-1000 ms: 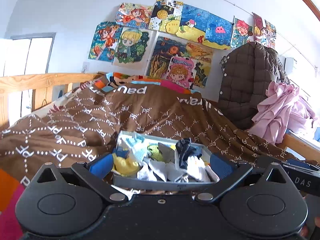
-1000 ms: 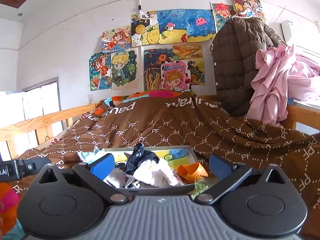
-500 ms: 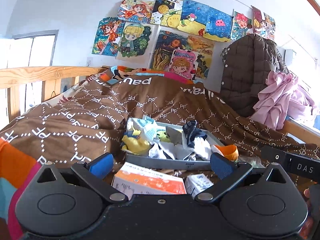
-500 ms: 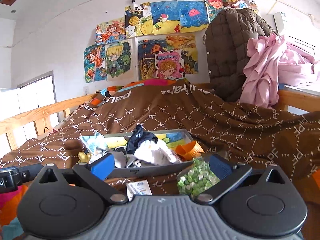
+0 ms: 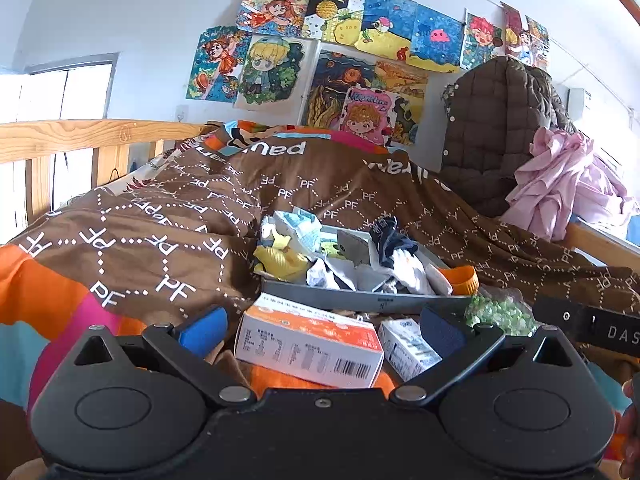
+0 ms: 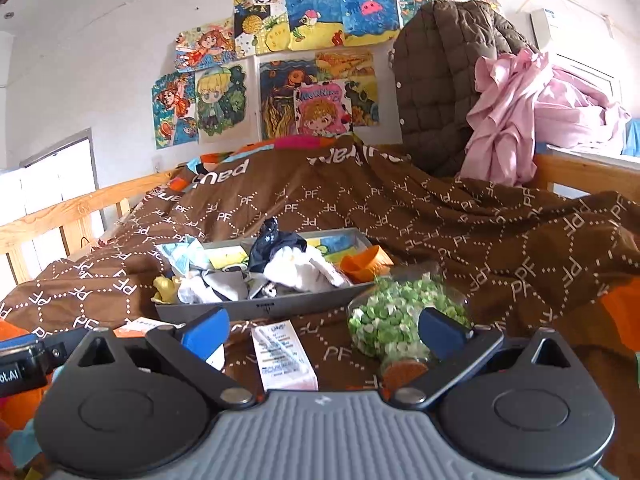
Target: Organize soft objects
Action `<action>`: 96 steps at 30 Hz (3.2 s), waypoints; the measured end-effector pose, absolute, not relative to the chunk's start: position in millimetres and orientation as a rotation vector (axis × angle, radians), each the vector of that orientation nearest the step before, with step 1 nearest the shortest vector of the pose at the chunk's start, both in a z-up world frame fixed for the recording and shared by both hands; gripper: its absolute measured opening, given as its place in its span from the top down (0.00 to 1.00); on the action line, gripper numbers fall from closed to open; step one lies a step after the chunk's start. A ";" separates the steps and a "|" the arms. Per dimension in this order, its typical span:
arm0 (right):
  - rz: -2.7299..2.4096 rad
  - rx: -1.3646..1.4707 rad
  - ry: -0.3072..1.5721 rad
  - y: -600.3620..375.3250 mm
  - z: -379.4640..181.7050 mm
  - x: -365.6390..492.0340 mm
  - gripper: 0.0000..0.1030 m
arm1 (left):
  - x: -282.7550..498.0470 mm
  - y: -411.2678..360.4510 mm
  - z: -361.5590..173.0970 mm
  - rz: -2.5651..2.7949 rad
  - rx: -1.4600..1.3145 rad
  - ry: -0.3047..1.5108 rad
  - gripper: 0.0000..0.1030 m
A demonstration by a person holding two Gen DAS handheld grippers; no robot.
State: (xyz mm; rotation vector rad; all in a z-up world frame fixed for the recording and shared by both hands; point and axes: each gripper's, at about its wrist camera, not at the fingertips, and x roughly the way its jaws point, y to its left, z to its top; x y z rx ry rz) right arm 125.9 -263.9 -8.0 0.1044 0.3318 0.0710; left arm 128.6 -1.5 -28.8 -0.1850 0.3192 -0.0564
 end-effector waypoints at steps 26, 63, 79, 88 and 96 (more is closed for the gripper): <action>0.105 0.072 0.478 -245.2 -21.2 136.4 0.00 | 141.2 16.2 -49.3 -0.006 -0.214 0.424 0.01; 0.096 0.064 0.544 -245.6 -27.9 143.8 0.00 | 142.9 10.1 -58.9 -0.023 -0.181 0.474 0.01; 0.095 0.066 0.550 -246.2 -29.7 144.6 0.00 | 142.7 10.5 -58.7 -0.024 -0.180 0.474 0.01; 0.091 0.071 0.564 -245.5 -31.1 145.8 0.00 | 142.7 10.0 -58.4 -0.024 -0.179 0.474 0.01; 0.090 0.071 0.569 -245.8 -31.4 146.5 0.00 | 142.4 10.0 -58.5 -0.024 -0.179 0.475 0.01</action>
